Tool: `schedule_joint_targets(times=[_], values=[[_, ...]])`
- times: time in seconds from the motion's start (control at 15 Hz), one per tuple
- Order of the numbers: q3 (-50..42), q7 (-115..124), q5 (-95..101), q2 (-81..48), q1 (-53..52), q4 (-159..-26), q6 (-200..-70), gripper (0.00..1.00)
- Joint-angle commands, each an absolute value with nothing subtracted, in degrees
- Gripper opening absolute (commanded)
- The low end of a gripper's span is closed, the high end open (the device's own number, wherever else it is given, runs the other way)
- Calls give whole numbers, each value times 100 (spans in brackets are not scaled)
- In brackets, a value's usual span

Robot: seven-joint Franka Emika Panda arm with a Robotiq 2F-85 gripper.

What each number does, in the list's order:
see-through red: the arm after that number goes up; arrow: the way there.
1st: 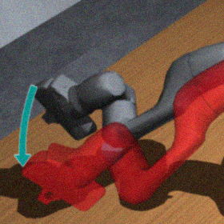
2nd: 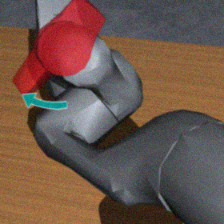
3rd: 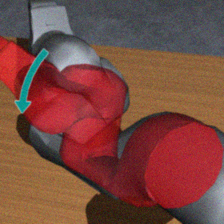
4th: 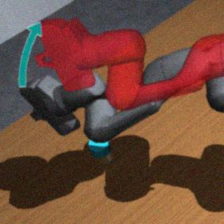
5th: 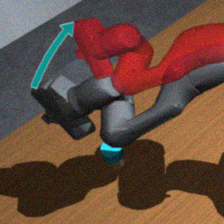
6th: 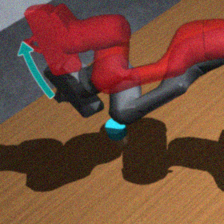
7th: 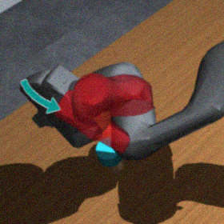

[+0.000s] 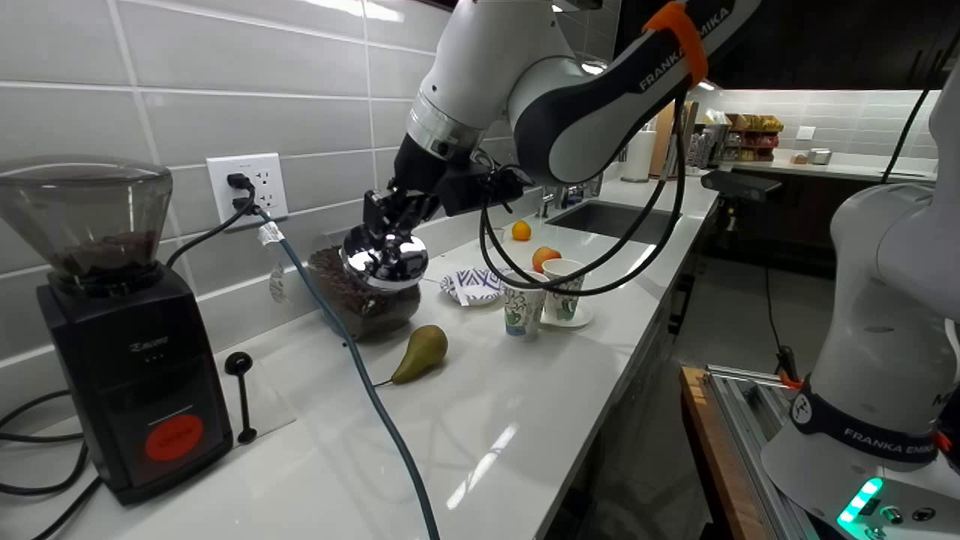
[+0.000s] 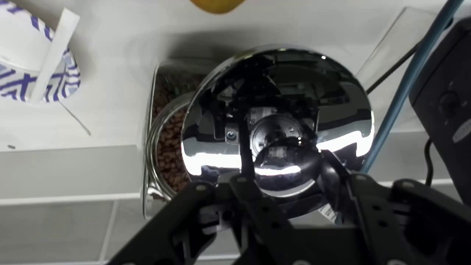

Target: Pick up the lid from the counter and put it on the jar

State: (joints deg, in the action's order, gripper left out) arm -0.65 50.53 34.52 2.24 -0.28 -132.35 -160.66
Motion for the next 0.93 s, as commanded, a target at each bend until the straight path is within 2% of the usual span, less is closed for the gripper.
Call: schedule_joint_targets(times=[0.0, 0.07, 0.27, 0.33, 0.87], values=[[17, 6229, 5020, 359, 419, -13039, -16444, 21], [-62, 5635, 4313, 240, 170, -13159, -16352, 46], [-60, 5951, 4772, 284, 360, -13047, -16402, 46], [-50, 5959, 4854, 298, 366, -13082, -16325, 21], [-66, 7723, 7223, 279, 487, -13119, -16450, 21]])
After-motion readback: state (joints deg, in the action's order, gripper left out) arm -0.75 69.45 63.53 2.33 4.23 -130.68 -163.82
